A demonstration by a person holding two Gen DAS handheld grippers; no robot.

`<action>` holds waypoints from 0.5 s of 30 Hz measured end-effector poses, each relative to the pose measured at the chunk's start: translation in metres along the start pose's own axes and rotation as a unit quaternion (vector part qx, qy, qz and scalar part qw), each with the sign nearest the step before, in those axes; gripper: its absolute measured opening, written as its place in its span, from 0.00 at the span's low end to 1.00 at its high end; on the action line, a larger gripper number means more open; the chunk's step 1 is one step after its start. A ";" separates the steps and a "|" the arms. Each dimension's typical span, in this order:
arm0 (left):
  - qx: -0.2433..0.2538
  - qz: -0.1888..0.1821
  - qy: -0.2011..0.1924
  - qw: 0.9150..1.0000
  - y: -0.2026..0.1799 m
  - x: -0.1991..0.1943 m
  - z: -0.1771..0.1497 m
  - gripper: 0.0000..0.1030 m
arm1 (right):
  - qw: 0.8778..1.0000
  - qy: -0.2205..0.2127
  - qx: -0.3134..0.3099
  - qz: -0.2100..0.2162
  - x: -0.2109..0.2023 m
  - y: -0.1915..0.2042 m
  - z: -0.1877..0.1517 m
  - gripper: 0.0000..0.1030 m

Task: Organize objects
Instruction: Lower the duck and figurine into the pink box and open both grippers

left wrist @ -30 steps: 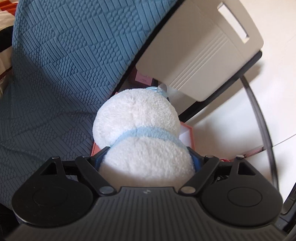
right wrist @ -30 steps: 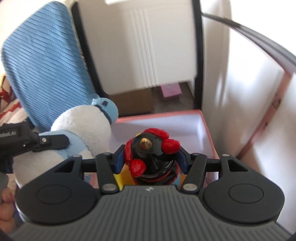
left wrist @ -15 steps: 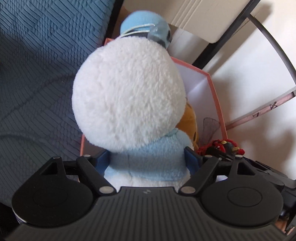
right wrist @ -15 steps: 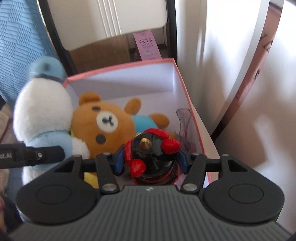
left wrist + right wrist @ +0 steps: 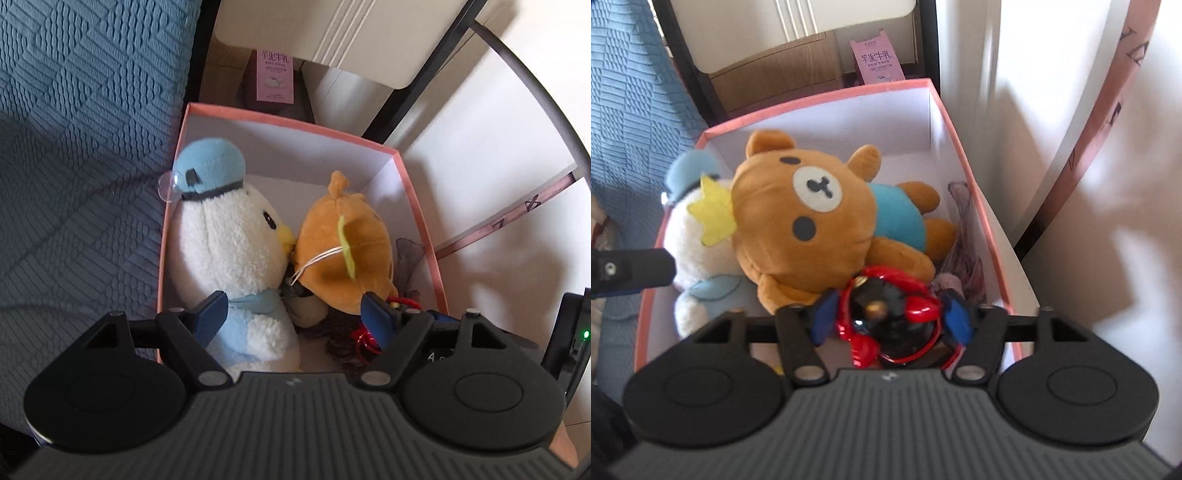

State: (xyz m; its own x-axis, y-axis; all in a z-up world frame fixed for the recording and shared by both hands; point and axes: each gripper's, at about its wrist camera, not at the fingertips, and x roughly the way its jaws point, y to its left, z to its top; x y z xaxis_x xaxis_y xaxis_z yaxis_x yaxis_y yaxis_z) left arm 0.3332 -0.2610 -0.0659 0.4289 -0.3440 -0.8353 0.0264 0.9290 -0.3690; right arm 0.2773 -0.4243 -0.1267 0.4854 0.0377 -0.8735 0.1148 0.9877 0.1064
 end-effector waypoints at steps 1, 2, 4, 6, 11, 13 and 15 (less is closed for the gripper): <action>0.000 -0.005 -0.002 1.000 0.000 -0.005 0.003 0.80 | 1.000 -0.005 0.000 -0.001 -0.003 0.000 0.002 0.66; -0.001 -0.010 -0.005 1.000 0.000 -0.012 0.004 0.80 | 1.000 -0.013 0.000 -0.003 -0.008 0.001 0.005 0.66; 0.000 -0.017 -0.015 1.000 -0.005 -0.030 0.005 0.80 | 1.000 -0.026 0.008 0.000 -0.023 -0.001 0.010 0.66; 0.006 -0.022 -0.017 1.000 -0.009 -0.048 0.010 0.80 | 0.999 -0.042 0.026 0.013 -0.043 -0.005 0.019 0.66; 0.015 -0.048 -0.040 0.998 -0.009 -0.096 0.016 0.81 | 0.995 -0.092 0.031 0.035 -0.099 0.000 0.042 0.66; 0.024 -0.045 -0.058 0.997 -0.012 -0.119 0.017 0.84 | 0.992 -0.114 0.021 0.042 -0.122 0.005 0.048 0.66; 0.034 -0.043 -0.075 0.996 -0.013 -0.139 0.017 0.85 | 0.990 -0.131 0.011 0.046 -0.144 0.013 0.051 0.66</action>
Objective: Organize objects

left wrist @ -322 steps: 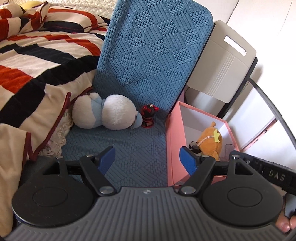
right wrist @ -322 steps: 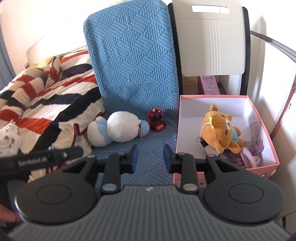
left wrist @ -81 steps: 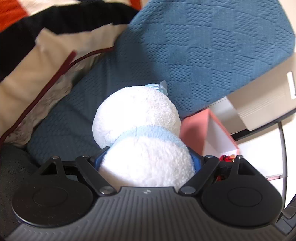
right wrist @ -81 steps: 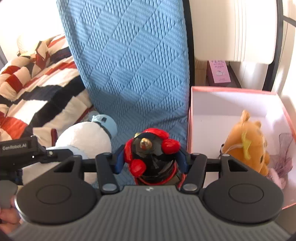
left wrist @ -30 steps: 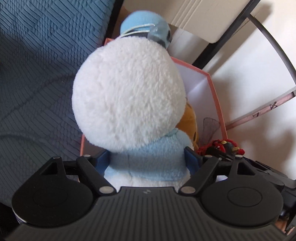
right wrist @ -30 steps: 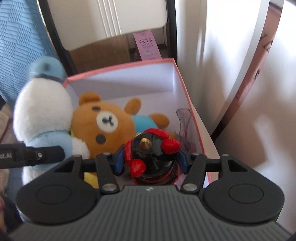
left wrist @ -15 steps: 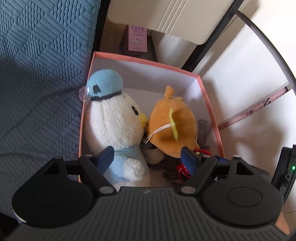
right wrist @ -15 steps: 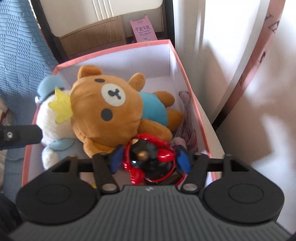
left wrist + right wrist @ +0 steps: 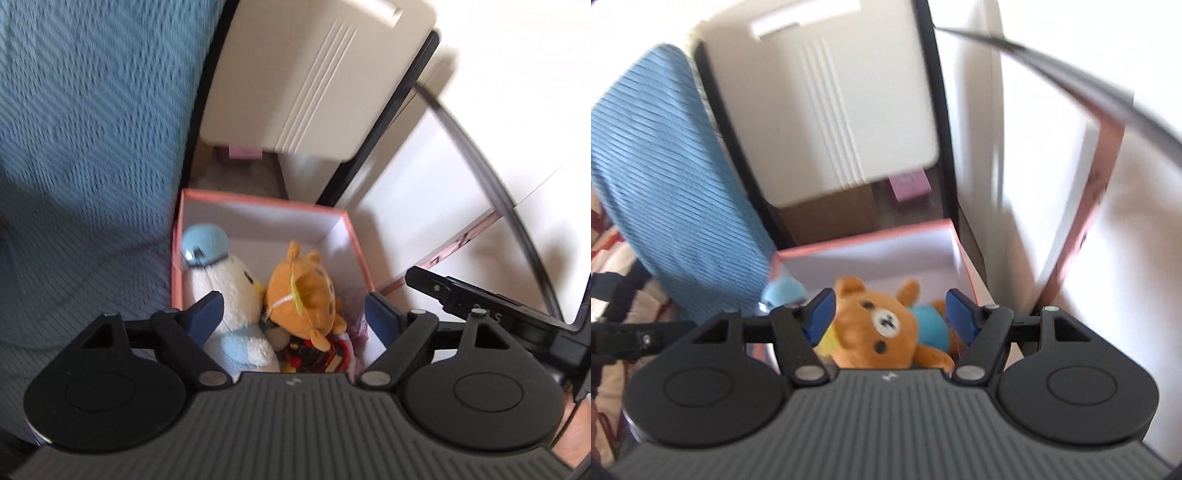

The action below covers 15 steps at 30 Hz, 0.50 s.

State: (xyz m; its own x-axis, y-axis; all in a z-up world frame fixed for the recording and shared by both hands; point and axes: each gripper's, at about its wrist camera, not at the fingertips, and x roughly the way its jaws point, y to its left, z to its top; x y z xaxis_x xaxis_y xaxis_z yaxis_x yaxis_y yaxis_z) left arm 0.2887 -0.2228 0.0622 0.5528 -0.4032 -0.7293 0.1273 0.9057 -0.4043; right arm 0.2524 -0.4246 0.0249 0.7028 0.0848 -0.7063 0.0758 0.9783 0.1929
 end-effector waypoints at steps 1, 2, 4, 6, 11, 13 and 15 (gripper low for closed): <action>0.004 -0.001 -0.008 1.000 -0.001 -0.010 0.001 0.86 | 1.000 -0.006 -0.004 0.003 -0.009 0.005 0.003 0.66; 0.007 -0.003 -0.015 1.000 -0.002 -0.019 0.002 0.86 | 1.000 -0.011 -0.007 0.007 -0.018 0.009 0.004 0.66; 0.015 -0.004 -0.028 0.999 -0.003 -0.038 0.001 0.87 | 1.000 -0.020 -0.014 0.016 -0.035 0.017 0.004 0.66; 0.017 0.000 -0.040 0.999 -0.004 -0.055 -0.001 0.88 | 0.999 -0.026 -0.018 0.024 -0.051 0.023 0.001 0.66; 0.018 -0.006 -0.059 0.998 -0.003 -0.090 -0.016 0.88 | 0.999 -0.028 -0.019 0.037 -0.080 0.033 -0.014 0.66; 0.018 -0.007 -0.064 0.998 -0.003 -0.101 -0.025 0.88 | 0.999 -0.025 -0.015 0.038 -0.088 0.036 -0.023 0.66; 0.014 -0.007 -0.066 0.998 0.000 -0.107 -0.034 0.88 | 0.999 -0.019 -0.013 0.039 -0.097 0.039 -0.036 0.66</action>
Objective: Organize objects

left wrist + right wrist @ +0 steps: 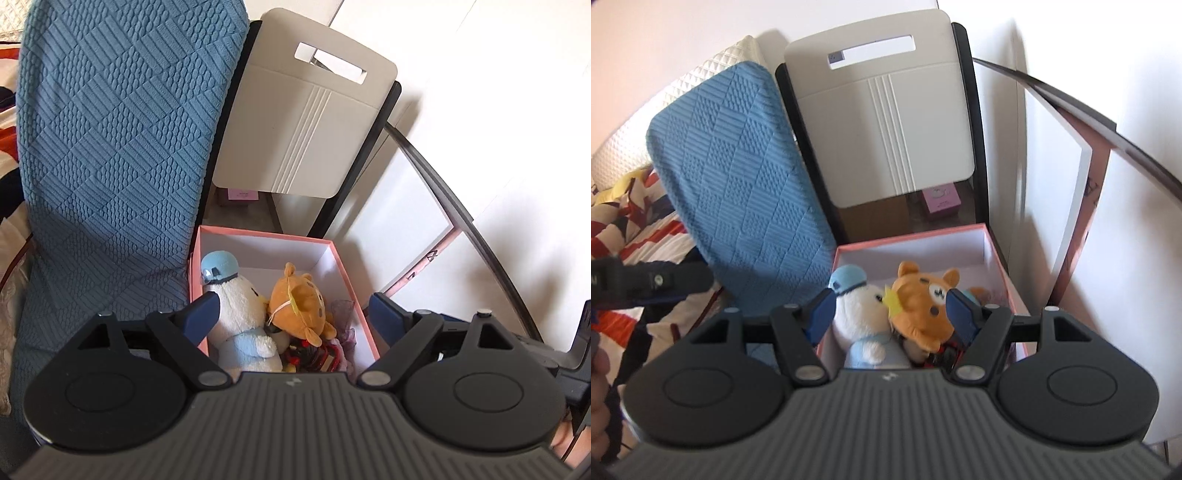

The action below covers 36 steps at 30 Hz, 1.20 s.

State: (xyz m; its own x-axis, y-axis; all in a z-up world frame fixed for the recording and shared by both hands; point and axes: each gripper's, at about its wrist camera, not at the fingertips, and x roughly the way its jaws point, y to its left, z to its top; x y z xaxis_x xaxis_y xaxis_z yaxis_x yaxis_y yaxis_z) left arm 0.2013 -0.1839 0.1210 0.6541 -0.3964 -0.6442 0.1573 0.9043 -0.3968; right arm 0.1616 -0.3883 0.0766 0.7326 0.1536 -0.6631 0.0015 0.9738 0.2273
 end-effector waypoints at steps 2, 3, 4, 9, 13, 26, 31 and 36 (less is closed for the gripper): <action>-0.002 0.001 0.002 1.000 0.002 -0.004 -0.009 0.88 | 1.000 0.003 0.003 -0.006 -0.005 0.003 -0.010 0.66; -0.004 0.003 0.003 1.000 0.004 -0.005 -0.014 0.88 | 1.000 0.009 0.004 -0.010 -0.006 0.003 -0.017 0.66; -0.007 0.003 0.005 1.000 0.006 -0.004 -0.019 0.88 | 1.000 0.015 0.007 -0.014 -0.007 0.003 -0.022 0.66; -0.017 0.011 0.025 0.999 0.014 0.001 -0.043 0.88 | 0.999 0.038 0.026 -0.019 -0.015 0.004 -0.049 0.66; -0.022 0.008 0.037 0.999 0.018 0.003 -0.056 0.88 | 0.998 0.050 0.024 -0.034 -0.017 0.004 -0.066 0.66; -0.006 0.009 0.042 0.999 0.012 0.008 -0.067 0.88 | 0.996 0.057 0.050 -0.054 -0.015 -0.009 -0.082 0.77; -0.003 0.004 0.039 0.999 0.009 0.008 -0.067 0.88 | 0.993 0.074 0.060 -0.063 -0.008 -0.014 -0.084 1.00; -0.004 0.005 0.042 0.999 0.009 0.010 -0.067 0.88 | 0.994 0.069 0.065 -0.061 -0.007 -0.014 -0.086 1.00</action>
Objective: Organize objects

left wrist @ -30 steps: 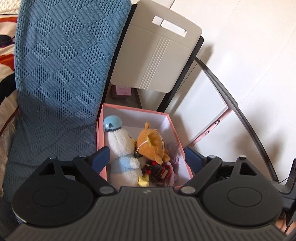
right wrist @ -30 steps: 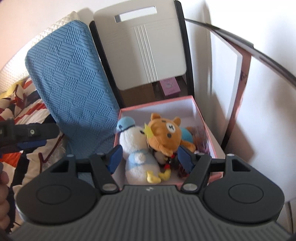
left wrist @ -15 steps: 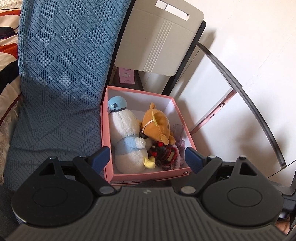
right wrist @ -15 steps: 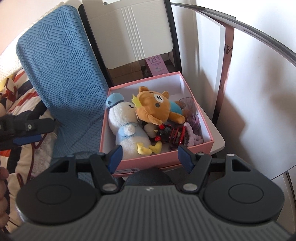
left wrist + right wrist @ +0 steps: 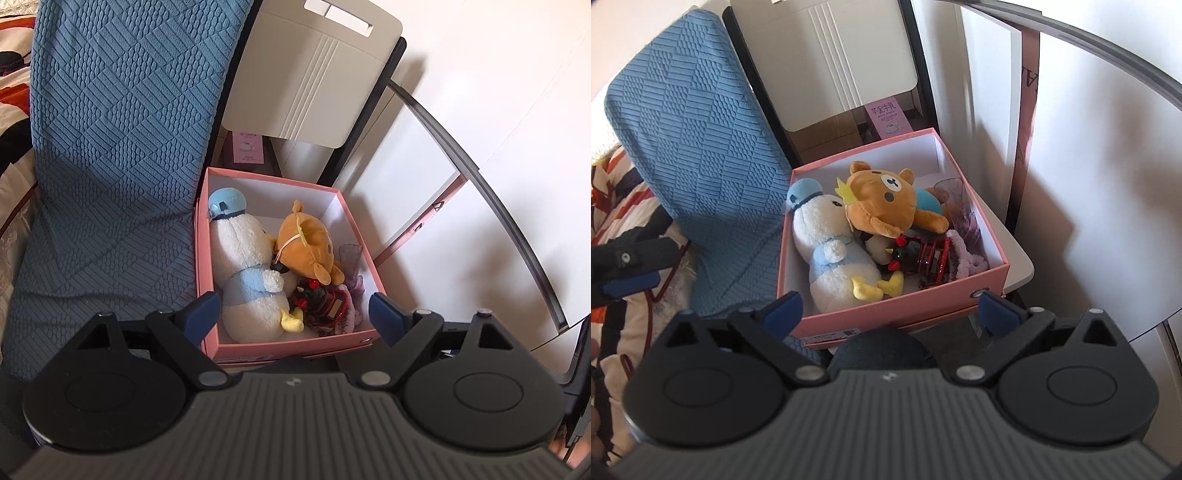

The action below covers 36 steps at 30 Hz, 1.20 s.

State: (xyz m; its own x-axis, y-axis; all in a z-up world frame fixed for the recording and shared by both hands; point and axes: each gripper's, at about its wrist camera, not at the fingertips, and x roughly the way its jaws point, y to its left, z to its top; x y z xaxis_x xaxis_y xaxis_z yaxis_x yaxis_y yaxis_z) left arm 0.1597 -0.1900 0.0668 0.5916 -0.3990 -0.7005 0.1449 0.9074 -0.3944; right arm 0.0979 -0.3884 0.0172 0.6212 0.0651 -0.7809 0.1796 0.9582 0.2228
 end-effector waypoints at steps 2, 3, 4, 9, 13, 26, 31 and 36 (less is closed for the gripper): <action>-0.001 0.002 0.003 1.000 0.000 0.002 -0.001 0.88 | 1.000 0.000 0.002 -0.001 0.000 0.000 0.000 1.00; -0.001 0.003 0.004 1.000 0.001 0.002 -0.001 0.88 | 1.000 0.000 0.002 0.000 -0.001 -0.001 0.000 1.00; -0.002 0.003 0.006 1.000 0.001 0.003 -0.002 0.88 | 1.000 0.000 0.003 -0.001 -0.001 -0.001 0.000 1.00; 0.002 0.001 0.005 1.000 0.001 0.004 -0.003 0.88 | 1.000 -0.002 0.006 -0.003 -0.002 -0.002 0.001 1.00; 0.002 -0.002 0.003 1.000 0.000 0.003 -0.003 0.88 | 1.000 -0.002 0.010 -0.004 -0.002 -0.003 0.000 1.00; -0.002 -0.002 0.003 1.000 0.002 0.001 -0.005 0.88 | 1.000 0.001 0.007 -0.004 -0.002 -0.005 -0.002 1.00; -0.001 -0.004 0.002 1.000 0.001 0.000 -0.005 0.88 | 1.000 0.000 0.008 -0.003 -0.003 -0.005 -0.003 1.00; -0.002 -0.003 0.003 1.000 0.000 0.000 -0.004 0.88 | 1.000 0.000 0.009 -0.002 -0.003 -0.007 -0.003 1.00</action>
State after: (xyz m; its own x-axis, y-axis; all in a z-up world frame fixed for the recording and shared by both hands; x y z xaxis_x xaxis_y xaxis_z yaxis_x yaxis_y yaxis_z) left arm 0.1562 -0.1910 0.0642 0.5863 -0.4047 -0.7018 0.1453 0.9048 -0.4004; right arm 0.0921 -0.3941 0.0163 0.6197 0.0610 -0.7825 0.1960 0.9533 0.2296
